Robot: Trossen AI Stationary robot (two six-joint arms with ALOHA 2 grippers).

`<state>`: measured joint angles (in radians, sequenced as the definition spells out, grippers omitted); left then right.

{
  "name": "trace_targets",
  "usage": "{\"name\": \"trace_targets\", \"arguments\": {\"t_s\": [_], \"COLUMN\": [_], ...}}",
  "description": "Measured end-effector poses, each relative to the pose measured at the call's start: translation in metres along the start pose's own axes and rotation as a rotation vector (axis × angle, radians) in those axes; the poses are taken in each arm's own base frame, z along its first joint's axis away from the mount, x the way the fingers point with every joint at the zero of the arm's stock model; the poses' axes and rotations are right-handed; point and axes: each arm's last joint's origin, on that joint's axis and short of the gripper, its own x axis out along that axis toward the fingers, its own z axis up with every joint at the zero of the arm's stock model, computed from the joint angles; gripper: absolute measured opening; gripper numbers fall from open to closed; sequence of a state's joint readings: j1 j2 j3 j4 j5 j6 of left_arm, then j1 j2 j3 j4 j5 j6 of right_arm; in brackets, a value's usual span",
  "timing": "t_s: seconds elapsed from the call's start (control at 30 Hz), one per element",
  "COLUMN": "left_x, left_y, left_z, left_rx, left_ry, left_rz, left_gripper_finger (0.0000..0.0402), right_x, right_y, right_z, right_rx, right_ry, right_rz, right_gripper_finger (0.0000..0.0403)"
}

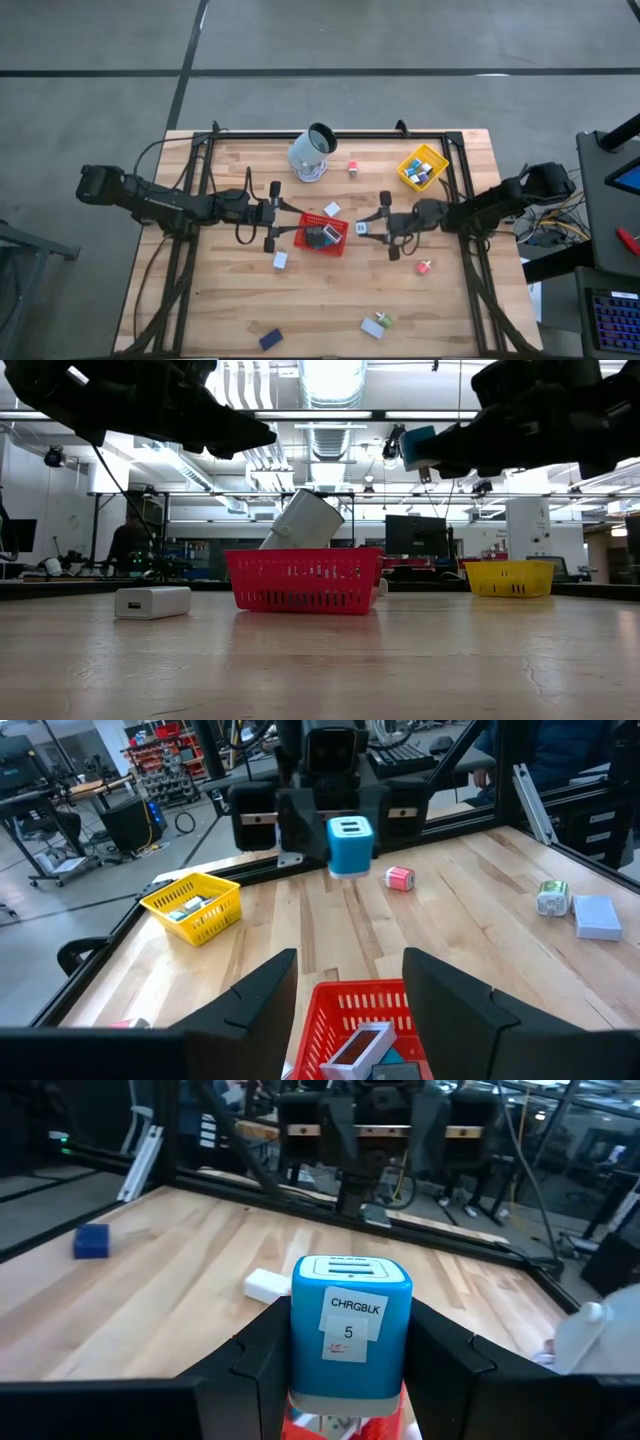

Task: Pick & Place Office items
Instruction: Put the blue charger adapter into the yellow basket

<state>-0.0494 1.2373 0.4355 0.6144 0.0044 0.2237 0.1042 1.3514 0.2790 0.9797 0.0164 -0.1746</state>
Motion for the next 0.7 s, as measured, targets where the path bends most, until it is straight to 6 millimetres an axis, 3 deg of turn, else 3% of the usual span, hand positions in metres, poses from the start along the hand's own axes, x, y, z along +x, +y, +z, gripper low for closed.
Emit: {"name": "trace_targets", "arguments": {"t_s": [0.7], "left_x": [0.000], "left_y": [0.000], "left_z": [0.001], "left_rx": [0.004], "left_ry": [-0.007], "left_rz": [-0.002], "left_gripper_finger": [0.0186], "right_x": [0.002], "right_y": [-0.038], "right_z": [0.000], "right_rx": [0.024], "right_ry": [0.008], "right_rz": [-0.170], "right_gripper_finger": [0.0143]}}
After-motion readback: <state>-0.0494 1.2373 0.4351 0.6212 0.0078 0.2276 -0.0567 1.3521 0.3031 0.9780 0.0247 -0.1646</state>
